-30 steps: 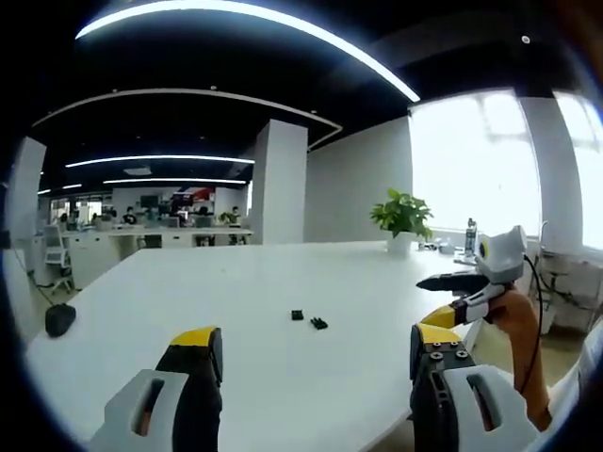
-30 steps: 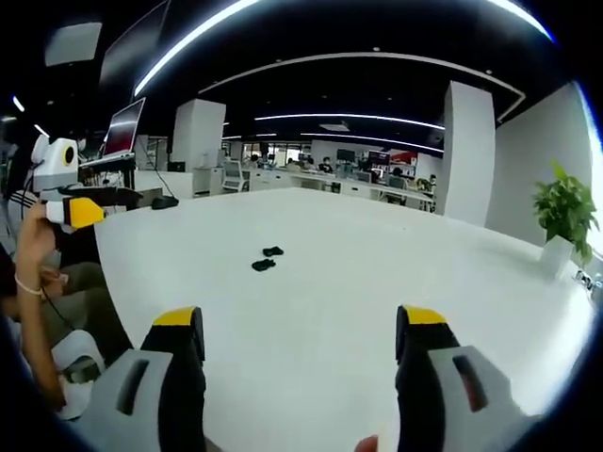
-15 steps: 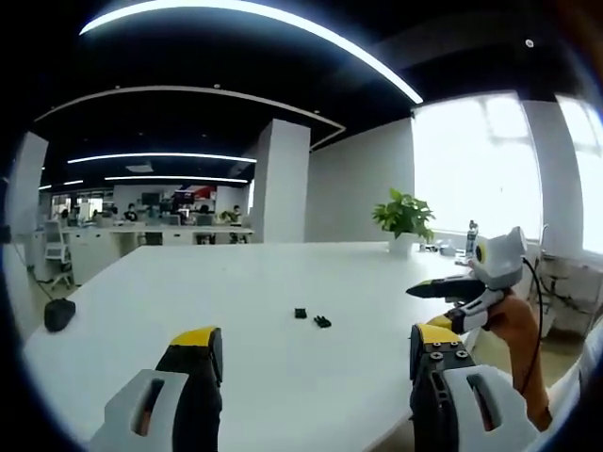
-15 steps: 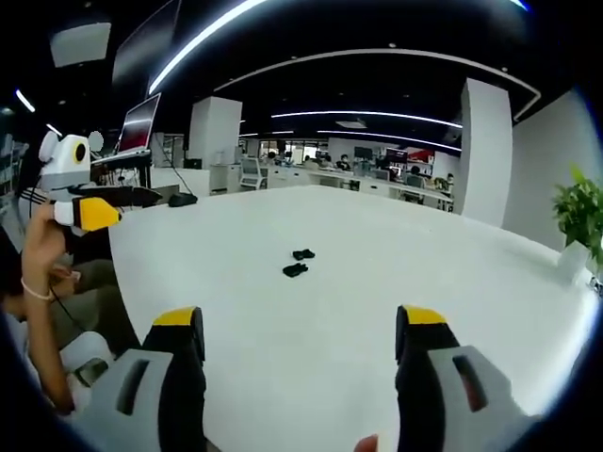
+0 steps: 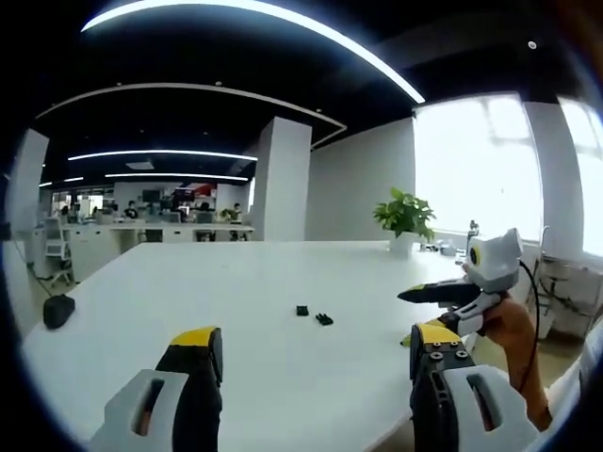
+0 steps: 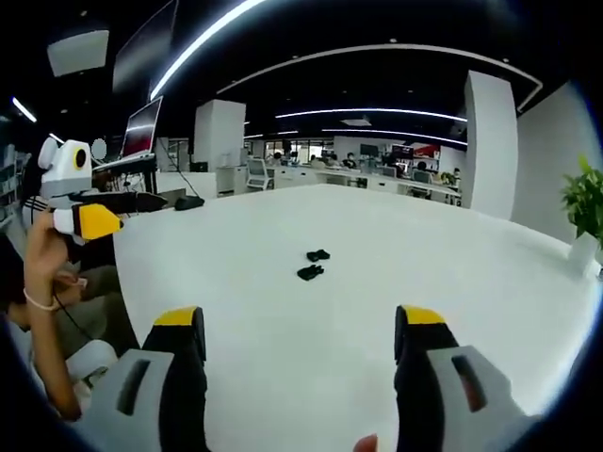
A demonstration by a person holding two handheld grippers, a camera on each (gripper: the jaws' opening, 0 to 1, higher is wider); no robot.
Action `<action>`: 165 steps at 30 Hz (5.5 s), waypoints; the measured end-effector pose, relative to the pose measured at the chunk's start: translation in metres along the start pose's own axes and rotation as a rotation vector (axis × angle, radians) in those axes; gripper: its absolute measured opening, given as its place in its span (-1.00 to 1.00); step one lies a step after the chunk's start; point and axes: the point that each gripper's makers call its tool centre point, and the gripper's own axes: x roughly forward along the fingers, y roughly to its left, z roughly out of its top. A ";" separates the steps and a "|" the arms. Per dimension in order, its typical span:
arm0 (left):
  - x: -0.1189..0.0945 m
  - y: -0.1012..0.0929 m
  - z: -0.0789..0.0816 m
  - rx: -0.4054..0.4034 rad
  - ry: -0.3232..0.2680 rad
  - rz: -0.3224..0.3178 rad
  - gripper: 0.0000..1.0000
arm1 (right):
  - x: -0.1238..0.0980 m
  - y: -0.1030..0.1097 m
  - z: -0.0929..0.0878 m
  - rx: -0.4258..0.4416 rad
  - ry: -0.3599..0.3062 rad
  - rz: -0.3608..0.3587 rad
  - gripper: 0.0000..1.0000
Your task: Snap the two parts of the plastic buckle together until the buckle closes and remains connected.
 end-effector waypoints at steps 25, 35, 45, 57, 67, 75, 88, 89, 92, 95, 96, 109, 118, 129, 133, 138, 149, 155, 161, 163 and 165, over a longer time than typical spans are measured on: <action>0.002 0.004 -0.005 -0.014 0.015 -0.001 0.66 | 0.023 0.012 -0.013 0.019 0.039 0.053 0.63; 0.004 0.003 -0.009 -0.017 0.029 -0.006 0.66 | 0.027 0.012 -0.015 0.025 0.049 0.050 0.62; 0.006 0.001 -0.010 -0.016 0.035 -0.011 0.66 | 0.034 0.021 -0.013 0.027 0.059 0.070 0.62; 0.006 0.002 -0.011 -0.022 0.039 -0.012 0.66 | 0.036 0.024 -0.014 0.021 0.073 0.071 0.62; 0.007 0.002 -0.013 -0.022 0.045 -0.013 0.66 | 0.042 0.025 -0.011 0.033 0.068 0.080 0.62; 0.007 0.003 -0.015 -0.024 0.050 -0.013 0.66 | 0.048 0.025 -0.011 0.035 0.081 0.085 0.62; 0.007 0.007 -0.016 -0.031 0.049 -0.010 0.66 | 0.062 0.021 -0.013 0.040 0.100 0.073 0.62; 0.007 0.007 -0.016 -0.031 0.050 -0.010 0.66 | 0.063 0.021 -0.012 0.040 0.099 0.074 0.62; 0.007 0.008 -0.017 -0.033 0.051 -0.010 0.66 | 0.068 0.022 -0.011 0.041 0.102 0.078 0.61; 0.007 0.009 -0.018 -0.036 0.053 -0.009 0.66 | 0.070 0.024 -0.010 0.039 0.102 0.076 0.60; 0.006 0.010 -0.019 -0.037 0.054 -0.008 0.66 | 0.072 0.024 -0.010 0.036 0.104 0.073 0.60; 0.004 0.011 -0.017 -0.041 0.051 -0.008 0.65 | 0.074 0.029 -0.008 0.024 0.108 0.059 0.55; 0.002 0.011 -0.016 -0.042 0.049 -0.007 0.65 | 0.081 0.017 -0.006 0.041 0.113 0.032 0.44; 0.001 0.012 -0.016 -0.047 0.044 -0.004 0.65 | 0.086 0.001 -0.004 0.071 0.108 -0.017 0.17; 0.001 0.012 -0.017 -0.046 0.046 -0.004 0.65 | 0.089 -0.002 -0.005 0.057 0.116 -0.039 0.10; 0.000 0.016 -0.017 -0.052 0.042 0.001 0.65 | 0.093 -0.004 -0.006 0.050 0.113 -0.036 0.02; 0.001 0.018 -0.017 -0.054 0.040 0.001 0.65 | 0.099 0.001 -0.004 0.030 0.108 -0.013 -0.14; 0.002 0.017 -0.017 -0.052 0.039 -0.002 0.65 | 0.099 0.007 -0.004 0.006 0.104 0.003 -0.34; -0.001 0.018 -0.017 -0.055 0.035 0.003 0.65 | 0.098 0.010 -0.004 0.012 0.104 0.006 -0.37; -0.001 0.019 -0.017 -0.056 0.033 0.004 0.65 | 0.098 0.011 -0.004 0.011 0.104 0.005 -0.38; -0.002 0.020 -0.017 -0.057 0.033 0.004 0.65 | 0.098 0.011 -0.004 0.007 0.103 0.005 -0.42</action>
